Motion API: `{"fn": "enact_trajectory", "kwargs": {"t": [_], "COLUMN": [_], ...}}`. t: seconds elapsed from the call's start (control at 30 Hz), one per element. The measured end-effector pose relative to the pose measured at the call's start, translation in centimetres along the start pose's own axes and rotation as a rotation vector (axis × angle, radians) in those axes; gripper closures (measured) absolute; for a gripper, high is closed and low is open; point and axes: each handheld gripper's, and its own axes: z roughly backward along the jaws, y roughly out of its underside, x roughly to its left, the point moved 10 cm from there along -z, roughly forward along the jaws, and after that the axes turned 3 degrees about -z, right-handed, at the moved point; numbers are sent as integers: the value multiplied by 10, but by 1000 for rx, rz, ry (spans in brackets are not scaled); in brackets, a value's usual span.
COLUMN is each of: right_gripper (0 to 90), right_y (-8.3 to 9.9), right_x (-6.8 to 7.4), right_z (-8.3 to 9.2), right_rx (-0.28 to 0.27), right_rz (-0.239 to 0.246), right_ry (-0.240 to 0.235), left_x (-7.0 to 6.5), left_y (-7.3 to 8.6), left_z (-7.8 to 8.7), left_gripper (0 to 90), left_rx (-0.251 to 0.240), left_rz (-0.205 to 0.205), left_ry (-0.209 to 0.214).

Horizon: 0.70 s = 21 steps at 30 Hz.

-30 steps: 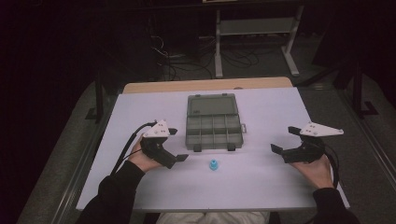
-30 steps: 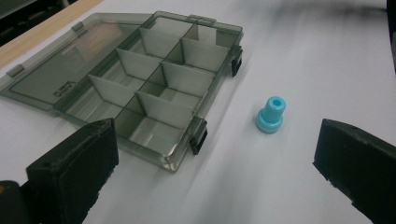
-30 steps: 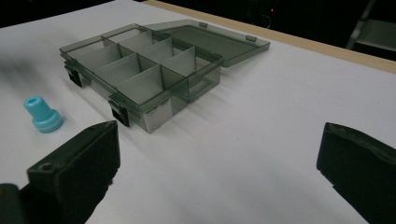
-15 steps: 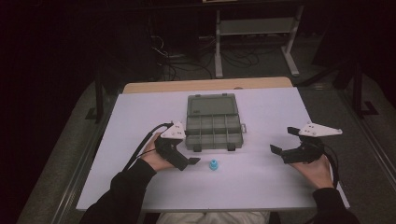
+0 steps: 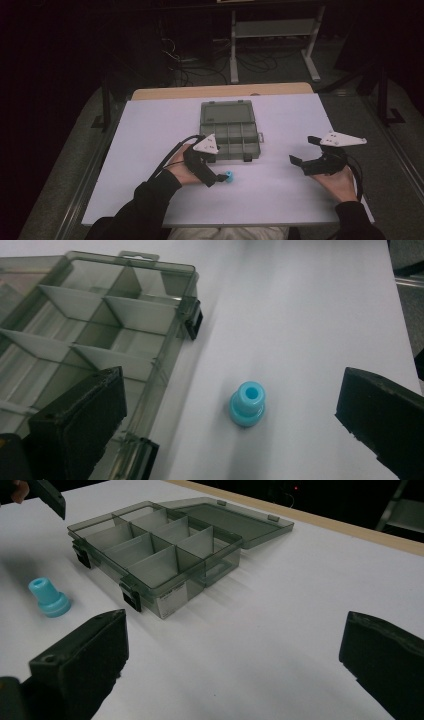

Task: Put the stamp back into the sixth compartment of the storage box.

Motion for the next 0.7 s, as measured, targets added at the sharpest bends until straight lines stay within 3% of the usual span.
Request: {"fn": "enact_trajectory", "kwargs": {"t": [0.7], "right_gripper": [0], "right_y": [0], "right_x": [-1], "right_z": [1], "right_rx": [0], "right_rz": [-3], "right_ry": [-3], "left_x": [-7], "left_y": [15], "left_z": [-30], "left_gripper": [4], "left_rx": [107], "left_rz": [-22], "left_ry": [48]}}
